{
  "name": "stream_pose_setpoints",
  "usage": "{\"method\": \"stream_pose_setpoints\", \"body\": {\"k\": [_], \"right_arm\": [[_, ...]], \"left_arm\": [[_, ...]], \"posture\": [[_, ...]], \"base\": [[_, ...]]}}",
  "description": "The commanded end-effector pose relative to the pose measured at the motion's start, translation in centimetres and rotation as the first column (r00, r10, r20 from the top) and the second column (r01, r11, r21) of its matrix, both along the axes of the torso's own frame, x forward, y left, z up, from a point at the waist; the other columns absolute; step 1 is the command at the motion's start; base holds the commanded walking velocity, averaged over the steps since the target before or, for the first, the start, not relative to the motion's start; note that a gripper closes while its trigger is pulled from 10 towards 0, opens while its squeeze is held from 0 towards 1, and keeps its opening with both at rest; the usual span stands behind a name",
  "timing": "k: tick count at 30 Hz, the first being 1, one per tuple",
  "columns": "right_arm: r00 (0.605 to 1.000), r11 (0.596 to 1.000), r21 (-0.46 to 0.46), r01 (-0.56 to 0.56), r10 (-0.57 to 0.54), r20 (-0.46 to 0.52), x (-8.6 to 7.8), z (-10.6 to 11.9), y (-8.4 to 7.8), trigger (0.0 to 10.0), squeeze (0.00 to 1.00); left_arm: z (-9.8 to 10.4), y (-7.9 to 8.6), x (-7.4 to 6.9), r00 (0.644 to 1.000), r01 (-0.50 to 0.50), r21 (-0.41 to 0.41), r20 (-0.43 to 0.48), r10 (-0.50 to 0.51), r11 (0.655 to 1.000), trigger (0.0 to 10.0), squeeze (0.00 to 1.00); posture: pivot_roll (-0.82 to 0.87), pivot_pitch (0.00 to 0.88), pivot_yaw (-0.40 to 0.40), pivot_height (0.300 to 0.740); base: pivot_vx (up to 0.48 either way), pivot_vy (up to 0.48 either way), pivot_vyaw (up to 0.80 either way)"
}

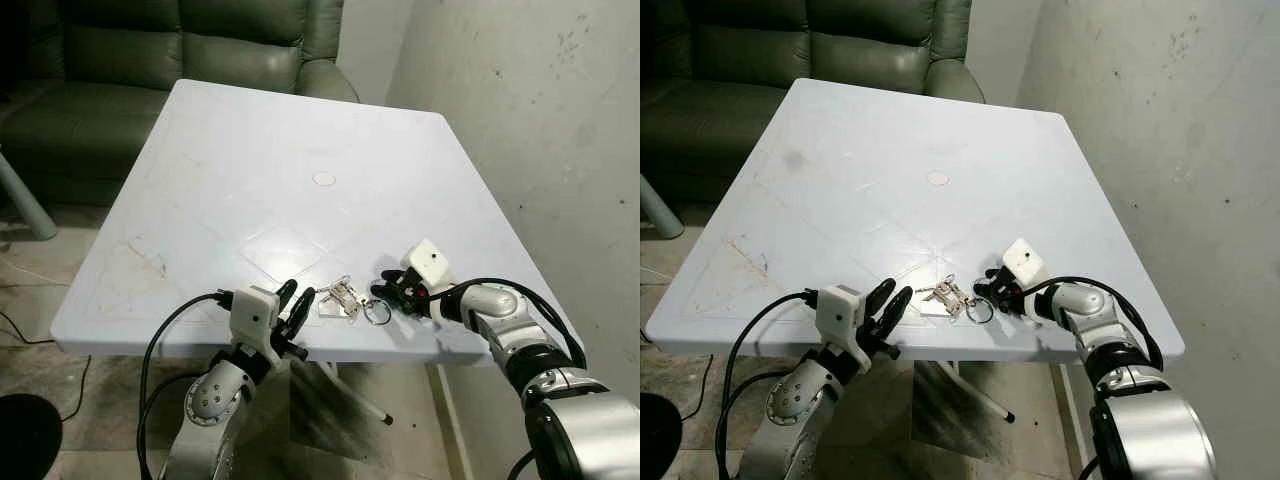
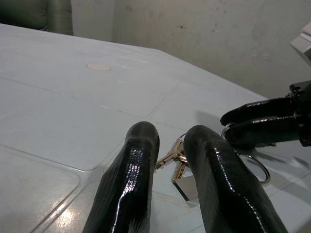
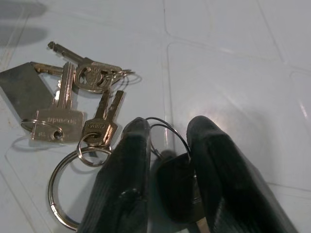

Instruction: Hang keys on a hook

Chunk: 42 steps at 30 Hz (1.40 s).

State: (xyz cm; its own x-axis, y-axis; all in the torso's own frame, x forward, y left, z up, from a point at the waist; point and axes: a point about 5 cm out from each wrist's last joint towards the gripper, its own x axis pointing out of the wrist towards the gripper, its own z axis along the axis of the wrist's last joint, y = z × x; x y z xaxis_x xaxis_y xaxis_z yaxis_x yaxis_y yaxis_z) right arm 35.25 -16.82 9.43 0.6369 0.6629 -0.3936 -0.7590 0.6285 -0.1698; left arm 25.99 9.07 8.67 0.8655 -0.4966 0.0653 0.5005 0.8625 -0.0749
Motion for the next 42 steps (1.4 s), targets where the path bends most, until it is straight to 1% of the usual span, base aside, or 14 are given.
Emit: {"method": "stream_pose_setpoints", "body": {"k": [1, 12, 13, 14, 17, 18, 21, 22, 27, 28, 29, 30, 34, 42], "right_arm": [[1.000, 1.000, -0.007, 0.016, -0.016, 0.026, 0.39, 0.90, -0.95, 0.0, 0.00], [1.000, 1.000, -0.006, 0.012, -0.012, 0.020, 0.23, 0.85, -1.39, 0.0, 0.00], [1.000, 1.000, -0.011, 0.002, -0.002, 0.007, 0.17, 0.76, -1.41, 2.8, 0.00], [1.000, 1.000, -0.013, 0.000, 0.000, 0.002, 0.15, 0.73, -1.43, 10.0, 0.00], [1.000, 1.000, -0.012, 0.008, -0.008, -0.009, 0.16, 0.66, -1.48, 10.0, 0.00], [1.000, 1.000, 0.014, 0.019, -0.019, -0.018, 0.22, 0.74, -1.49, 10.0, 1.00], [0.999, 0.998, 0.055, 0.041, -0.039, -0.029, 0.34, 0.90, -1.51, 10.0, 1.00], [0.999, 0.997, 0.074, 0.026, -0.024, -0.033, 0.32, 1.02, -1.46, 10.0, 1.00], [0.999, 0.998, 0.050, 0.037, -0.036, -0.022, 0.43, 1.09, -1.52, 10.0, 1.00], [0.999, 0.998, 0.042, 0.043, -0.042, -0.018, 0.49, 1.11, -1.52, 10.0, 0.69], [0.999, 0.998, 0.041, 0.042, -0.041, -0.018, 0.50, 1.12, -1.51, 10.0, 0.69], [0.999, 0.999, 0.032, 0.038, -0.038, -0.009, 0.52, 1.17, -1.47, 10.0, 0.00], [0.999, 0.999, 0.002, 0.032, -0.032, -0.020, 0.48, 0.95, -1.40, 10.0, 0.00], [0.999, 1.000, -0.011, 0.014, -0.014, -0.040, 0.29, 0.61, -1.26, 10.0, 0.00]], "left_arm": [[0.25, -0.51, -0.12, 1.000, 0.012, -0.002, 0.008, -0.012, 1.000, 10.0, 0.00], [0.30, -0.46, -0.08, 1.000, 0.011, -0.002, 0.008, -0.011, 1.000, 10.0, 0.00], [0.30, -0.45, -0.07, 1.000, 0.011, -0.002, 0.009, -0.011, 1.000, 10.0, 0.00], [0.30, -0.45, -0.07, 1.000, 0.011, -0.002, 0.009, -0.011, 1.000, 10.0, 0.00], [0.28, -0.45, -0.07, 1.000, 0.011, -0.001, 0.008, -0.011, 1.000, 10.0, 0.00], [0.24, -0.45, -0.08, 1.000, 0.011, 0.000, 0.007, -0.011, 1.000, 10.0, 0.00], [0.22, -0.45, -0.07, 1.000, 0.010, 0.000, 0.006, -0.010, 1.000, 10.0, 0.00], [0.24, -0.45, -0.05, 1.000, 0.009, -0.001, 0.006, -0.009, 1.000, 10.0, 0.00], [0.24, -0.43, -0.01, 1.000, 0.008, -0.001, 0.007, -0.008, 1.000, 10.0, 0.00], [0.24, -0.43, 0.01, 1.000, 0.008, -0.001, 0.007, -0.008, 1.000, 10.0, 0.00], [0.25, -0.42, 0.02, 1.000, 0.008, -0.001, 0.007, -0.008, 1.000, 10.0, 0.00], [0.24, -0.41, 0.04, 1.000, 0.008, -0.001, 0.007, -0.008, 1.000, 10.0, 0.00], [0.32, -0.40, 0.10, 1.000, 0.007, 0.000, 0.009, -0.007, 1.000, 10.0, 0.00], [0.36, -0.42, 0.12, 1.000, 0.005, 0.000, 0.012, -0.005, 1.000, 10.0, 0.00]], "posture": [[0.11, 0.009, -0.161, 0.740], [0.11, 0.008, -0.159, 0.740], [0.11, 0.010, -0.158, 0.740], [0.11, 0.010, -0.158, 0.740], [0.11, 0.010, -0.160, 0.740], [0.11, 0.011, -0.159, 0.740], [0.11, 0.011, -0.159, 0.740], [0.11, 0.011, -0.159, 0.740], [0.11, 0.010, -0.159, 0.740], [0.11, 0.009, -0.159, 0.740], [0.11, 0.009, -0.159, 0.740], [0.11, 0.009, -0.158, 0.740], [0.11, 0.011, -0.159, 0.740], [0.11, 0.010, -0.159, 0.740]], "base": [[0.000, 0.000, 0.00], [0.000, 0.000, 0.00], [0.000, 0.000, 0.00], [0.000, 0.000, 0.00], [0.000, 0.000, 0.00], [0.000, 0.000, 0.00], [0.000, 0.000, 0.00], [0.000, 0.000, 0.00], [0.000, 0.000, 0.00], [0.000, 0.000, 0.00], [0.000, 0.000, 0.00], [0.000, 0.000, 0.00], [0.000, 0.000, 0.00], [0.000, 0.000, 0.00]]}}
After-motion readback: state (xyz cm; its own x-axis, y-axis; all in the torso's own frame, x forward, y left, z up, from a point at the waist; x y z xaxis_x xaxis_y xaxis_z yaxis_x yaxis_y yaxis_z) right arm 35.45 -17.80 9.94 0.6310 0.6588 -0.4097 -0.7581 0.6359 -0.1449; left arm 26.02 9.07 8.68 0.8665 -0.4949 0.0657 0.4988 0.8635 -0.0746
